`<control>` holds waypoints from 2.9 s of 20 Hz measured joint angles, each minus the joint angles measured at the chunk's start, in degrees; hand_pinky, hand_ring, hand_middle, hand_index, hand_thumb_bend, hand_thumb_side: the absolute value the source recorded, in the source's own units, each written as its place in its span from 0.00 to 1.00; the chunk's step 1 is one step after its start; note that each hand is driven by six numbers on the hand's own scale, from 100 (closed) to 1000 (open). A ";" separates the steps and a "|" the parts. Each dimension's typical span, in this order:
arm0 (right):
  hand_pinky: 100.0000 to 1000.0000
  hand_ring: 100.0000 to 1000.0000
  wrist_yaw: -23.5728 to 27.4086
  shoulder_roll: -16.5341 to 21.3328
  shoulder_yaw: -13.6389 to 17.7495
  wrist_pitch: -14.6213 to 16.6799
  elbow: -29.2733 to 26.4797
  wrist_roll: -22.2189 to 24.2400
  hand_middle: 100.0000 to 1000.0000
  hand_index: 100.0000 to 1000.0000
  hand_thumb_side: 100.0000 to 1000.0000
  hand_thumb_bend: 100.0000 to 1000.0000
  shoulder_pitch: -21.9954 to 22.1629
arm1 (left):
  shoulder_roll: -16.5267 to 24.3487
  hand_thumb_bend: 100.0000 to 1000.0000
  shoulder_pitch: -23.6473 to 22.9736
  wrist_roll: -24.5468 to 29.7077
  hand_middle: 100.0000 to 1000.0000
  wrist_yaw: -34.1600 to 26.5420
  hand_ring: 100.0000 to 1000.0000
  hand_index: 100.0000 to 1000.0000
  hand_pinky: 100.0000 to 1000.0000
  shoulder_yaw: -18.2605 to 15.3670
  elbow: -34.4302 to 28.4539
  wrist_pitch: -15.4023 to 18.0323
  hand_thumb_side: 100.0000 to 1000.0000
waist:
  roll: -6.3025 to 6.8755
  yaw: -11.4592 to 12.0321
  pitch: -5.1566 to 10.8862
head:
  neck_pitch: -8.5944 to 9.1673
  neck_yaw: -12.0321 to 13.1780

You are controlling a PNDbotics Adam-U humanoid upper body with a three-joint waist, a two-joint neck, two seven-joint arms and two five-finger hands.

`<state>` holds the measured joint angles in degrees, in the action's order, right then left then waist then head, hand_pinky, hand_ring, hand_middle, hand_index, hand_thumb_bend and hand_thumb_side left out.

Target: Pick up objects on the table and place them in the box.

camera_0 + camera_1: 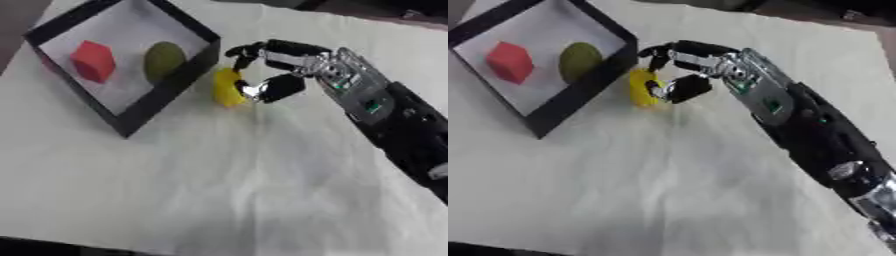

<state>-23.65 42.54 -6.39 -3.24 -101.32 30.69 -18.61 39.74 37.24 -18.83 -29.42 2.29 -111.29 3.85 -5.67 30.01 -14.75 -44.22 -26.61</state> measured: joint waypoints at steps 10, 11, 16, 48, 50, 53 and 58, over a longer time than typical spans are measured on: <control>1.00 0.84 -1.37 -0.05 0.04 2.56 2.31 1.43 0.72 0.99 0.53 0.02 -0.89 | -0.15 0.08 0.14 0.23 0.89 -0.17 0.63 0.75 0.97 0.01 0.02 -0.15 0.60 | 0.00 0.18 -1.05 | 0.00 -0.29; 1.00 0.84 -1.47 -0.13 0.04 2.78 2.55 1.65 0.71 0.99 0.53 0.02 -1.06 | -0.28 0.08 0.15 0.25 0.89 -0.20 0.63 0.75 0.97 0.01 0.03 -0.16 0.60 | -0.05 0.19 -1.19 | 0.00 -0.30; 1.00 0.82 -2.06 -0.51 0.03 3.69 3.40 2.59 0.66 0.94 0.54 0.00 -1.53 | -0.47 0.08 0.17 0.29 0.89 -0.21 0.63 0.75 0.97 0.01 0.29 -0.20 0.60 | -0.14 0.19 -1.64 | 0.00 -0.35; 0.83 0.44 -2.89 -0.49 -0.67 3.13 5.92 -4.89 0.35 0.63 0.10 0.00 -2.58 | -0.78 0.05 1.10 1.30 0.87 -0.79 0.63 0.73 0.97 0.38 0.35 -0.55 0.62 | -0.46 0.93 -2.57 | 0.02 -1.42; 0.84 0.43 -1.50 -0.46 -0.68 2.71 5.52 -5.45 0.34 0.62 0.09 0.00 -2.19 | -0.78 0.06 1.10 1.33 0.87 -0.79 0.63 0.72 0.97 0.38 0.35 -0.58 0.61 | -0.46 0.68 -2.57 | 0.02 -1.39; 0.84 0.42 0.99 -0.37 -0.65 2.21 3.83 -5.80 0.32 0.60 0.08 0.00 -1.25 | -0.78 0.06 1.08 1.36 0.86 -0.80 0.63 0.72 0.96 0.38 0.35 -0.58 0.61 | -0.46 0.37 -2.57 | 0.01 -1.21; 0.84 0.41 5.17 0.61 -0.02 1.42 0.01 -5.87 0.31 0.59 0.06 0.00 0.01 | -0.78 0.06 0.98 1.38 0.86 -0.81 0.63 0.72 0.96 0.39 0.35 -0.56 0.60 | -0.46 -0.10 -2.50 | 0.01 -0.92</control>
<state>-18.48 43.15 -6.41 -1.82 -101.32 24.82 -18.59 38.96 38.22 -17.45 -30.23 2.68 -110.94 3.29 -6.12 29.91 -17.25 -44.21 -27.53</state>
